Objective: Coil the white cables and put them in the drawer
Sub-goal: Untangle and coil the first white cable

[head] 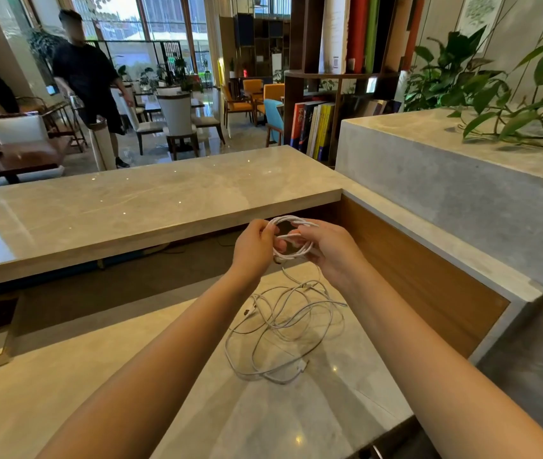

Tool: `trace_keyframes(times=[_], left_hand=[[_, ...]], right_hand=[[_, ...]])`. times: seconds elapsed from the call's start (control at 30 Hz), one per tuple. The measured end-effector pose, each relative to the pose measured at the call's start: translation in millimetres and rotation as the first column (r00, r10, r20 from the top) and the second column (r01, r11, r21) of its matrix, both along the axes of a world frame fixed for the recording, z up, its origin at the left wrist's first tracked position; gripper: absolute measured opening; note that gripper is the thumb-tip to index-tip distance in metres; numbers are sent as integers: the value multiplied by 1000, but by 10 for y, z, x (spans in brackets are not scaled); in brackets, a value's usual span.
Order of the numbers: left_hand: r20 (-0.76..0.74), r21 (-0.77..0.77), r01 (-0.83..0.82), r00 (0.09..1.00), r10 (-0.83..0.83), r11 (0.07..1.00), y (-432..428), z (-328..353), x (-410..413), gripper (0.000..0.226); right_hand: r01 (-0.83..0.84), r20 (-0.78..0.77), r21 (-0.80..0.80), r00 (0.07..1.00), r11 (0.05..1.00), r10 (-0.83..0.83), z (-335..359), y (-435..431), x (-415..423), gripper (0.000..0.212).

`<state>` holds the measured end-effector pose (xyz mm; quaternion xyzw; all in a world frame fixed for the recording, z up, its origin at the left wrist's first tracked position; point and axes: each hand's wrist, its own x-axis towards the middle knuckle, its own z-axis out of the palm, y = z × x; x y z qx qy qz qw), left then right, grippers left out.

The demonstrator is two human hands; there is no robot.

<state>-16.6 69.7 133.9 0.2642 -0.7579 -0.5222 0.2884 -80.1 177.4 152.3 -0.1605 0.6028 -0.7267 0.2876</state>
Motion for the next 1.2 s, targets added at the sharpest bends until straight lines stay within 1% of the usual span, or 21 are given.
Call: trace_keyframes(times=[0.07,0.1,0.13,0.2,0.23,0.3,0.37,0.4,0.43,0.5,0.57,0.67,0.73,0.8,0.83,0.87,0.93,1.0,1.07,1.13,1.2], left_hand=[[-9,157,26,1000,-25,987,-12,-19,11,23],[-46,287,63,998,-52,956,-6,-9,22,23],[-109,448,110,992,-68,887,2,15,35,22],[-248,726,219,967,-49,652,18,59,74,17],[-298,788,275,953,-49,550,9,68,94,15],[-341,808,369,929,-146,459,-13,76,130,13],[-320,774,410,911,-260,483,-28,54,164,13],[-275,733,400,914,-298,551,-37,38,171,11],[-208,662,369,927,-313,653,-49,12,168,13],[-66,453,265,962,-264,851,-61,-52,157,23],[18,247,177,982,-187,953,-44,-102,163,22],[87,0,170,982,-169,986,-39,-168,204,20],[112,-77,199,975,-190,977,-31,-219,243,22],[72,-121,109,992,-101,987,-26,-245,290,23],[1,-76,28,1000,-28,997,-33,-245,317,23],[-86,42,-33,996,37,999,-45,-233,342,23],[-231,348,-41,964,128,936,-83,-191,391,24],[-287,507,-13,940,183,862,-97,-175,436,24],[-306,561,1,930,206,828,-72,-188,473,25],[-312,565,4,927,210,825,-41,-213,505,24],[-308,562,-14,924,225,827,-51,-217,530,24]], right_hand=[[-68,-10,31,998,997,68,-31,6,0,25],[-77,-61,90,995,993,82,-48,9,-3,24],[-57,-127,157,989,986,77,-59,13,-10,22],[26,-207,236,978,971,24,-113,29,-59,20],[50,-196,249,981,967,-1,-143,36,-90,20],[63,-91,241,995,968,-42,-191,52,-147,19],[65,3,212,998,975,-67,-213,65,-173,20],[57,5,208,998,976,-59,-218,68,-181,19],[32,-18,210,999,977,-29,-217,69,-186,17],[-75,-104,232,989,970,101,-188,79,-174,10],[-186,-164,261,958,947,233,-138,88,-158,10],[-192,-216,245,945,950,246,-99,91,-168,19],[-106,-231,223,960,969,158,-140,91,-193,22],[-40,-170,176,983,984,71,-198,106,-225,22],[-23,-109,134,993,991,38,-223,124,-239,21],[-14,-31,74,999,997,16,-244,141,-248,19],[-13,120,-70,993,997,21,-272,173,-238,14],[-8,222,-189,974,982,51,-296,187,-198,12],[25,325,-293,943,956,75,-304,182,-154,12],[68,398,-372,913,926,93,-299,177,-130,11],[52,365,-389,925,920,102,-296,178,-114,9]])
